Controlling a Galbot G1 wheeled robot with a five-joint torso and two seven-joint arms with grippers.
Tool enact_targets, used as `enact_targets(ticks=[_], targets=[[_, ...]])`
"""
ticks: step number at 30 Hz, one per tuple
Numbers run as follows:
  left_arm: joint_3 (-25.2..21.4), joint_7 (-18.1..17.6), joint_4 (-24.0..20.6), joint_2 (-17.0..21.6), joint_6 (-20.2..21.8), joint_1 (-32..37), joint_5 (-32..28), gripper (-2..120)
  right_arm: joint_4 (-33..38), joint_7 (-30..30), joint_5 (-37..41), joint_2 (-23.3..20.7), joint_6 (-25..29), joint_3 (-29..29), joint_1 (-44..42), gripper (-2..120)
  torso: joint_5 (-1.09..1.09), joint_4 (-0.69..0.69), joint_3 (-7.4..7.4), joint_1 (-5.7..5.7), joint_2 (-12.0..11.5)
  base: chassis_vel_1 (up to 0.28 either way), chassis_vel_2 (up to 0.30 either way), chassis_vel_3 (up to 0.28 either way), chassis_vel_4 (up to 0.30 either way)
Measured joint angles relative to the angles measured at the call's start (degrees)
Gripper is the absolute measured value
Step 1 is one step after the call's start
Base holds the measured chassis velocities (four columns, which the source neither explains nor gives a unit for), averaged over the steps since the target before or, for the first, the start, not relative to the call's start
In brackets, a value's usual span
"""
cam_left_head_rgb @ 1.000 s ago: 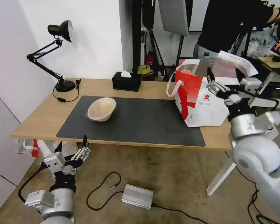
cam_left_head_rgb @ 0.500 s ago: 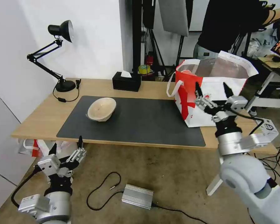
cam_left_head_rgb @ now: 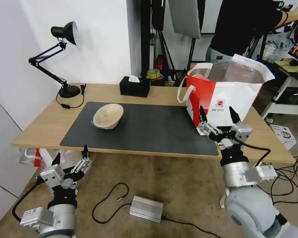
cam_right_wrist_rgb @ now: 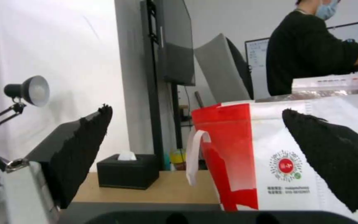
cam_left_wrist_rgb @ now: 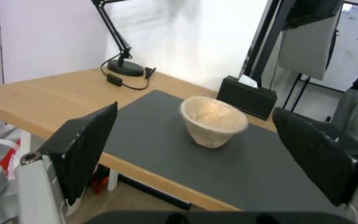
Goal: Pick up the trash from the table and place it into the takeout bag.
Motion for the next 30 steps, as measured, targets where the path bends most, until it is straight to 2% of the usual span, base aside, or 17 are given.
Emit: enact_targets(ticks=[8, 18, 30], targets=[[-0.1, 0.0, -0.1, 0.1, 0.0, 0.1, 0.0, 100, 0.8, 1.1, -2.7, 1.2, 0.2, 0.2, -3.2, 100, 0.0, 0.0, 0.0, 0.0, 0.0, 0.0, 0.0, 0.0, 0.0], [-0.3, 0.0, -0.5, 0.2, 0.0, 0.5, 0.0, 100, 0.7, 4.0, -10.2, 5.8, 1.0, -1.0, -10.7, 100, 0.0, 0.0, 0.0, 0.0, 0.0, 0.0, 0.0, 0.0, 0.0], [-0.2, 0.0, -0.6, 0.4, -0.1, 0.4, 0.0, 100, 0.7, 5.6, -12.8, 7.8, 1.0, -2.5, -14.4, 100, 0.0, 0.01, 0.0, 0.0, 0.0, 0.0, 0.0, 0.0, 0.0]])
